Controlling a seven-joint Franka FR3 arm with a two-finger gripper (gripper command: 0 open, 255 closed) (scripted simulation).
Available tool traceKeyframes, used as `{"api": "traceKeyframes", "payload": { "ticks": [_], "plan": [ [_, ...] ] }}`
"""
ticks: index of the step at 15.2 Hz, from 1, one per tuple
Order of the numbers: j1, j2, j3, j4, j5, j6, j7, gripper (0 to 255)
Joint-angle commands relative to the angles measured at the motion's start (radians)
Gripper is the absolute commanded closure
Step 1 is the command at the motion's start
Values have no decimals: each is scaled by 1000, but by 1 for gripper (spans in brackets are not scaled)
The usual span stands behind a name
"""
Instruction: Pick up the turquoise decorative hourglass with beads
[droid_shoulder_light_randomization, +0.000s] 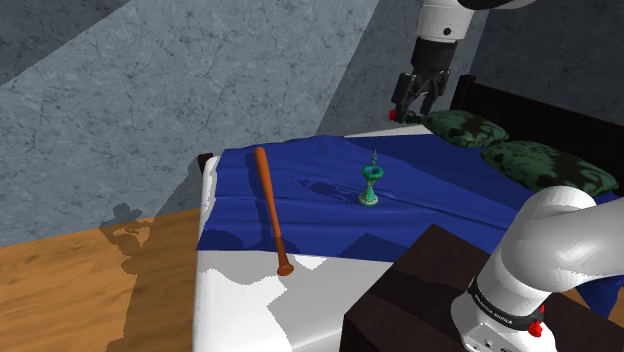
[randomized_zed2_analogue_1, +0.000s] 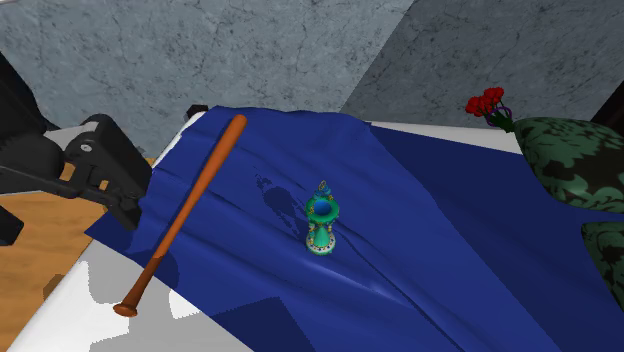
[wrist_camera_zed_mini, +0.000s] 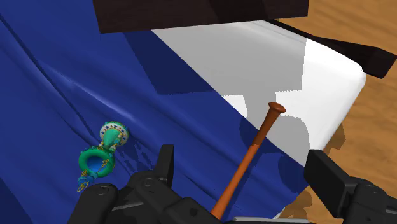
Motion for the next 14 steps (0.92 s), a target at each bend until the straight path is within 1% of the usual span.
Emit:
{"api": "traceKeyframes", "payload": {
  "ticks": [1,7,14],
  "plan": [
    [0,0,0,0,0,0,0,0],
    [-39,155,-43,-20,-29,166,0,0],
    [-77,368,-96,10,-48,340,1,0]
  ]
}}
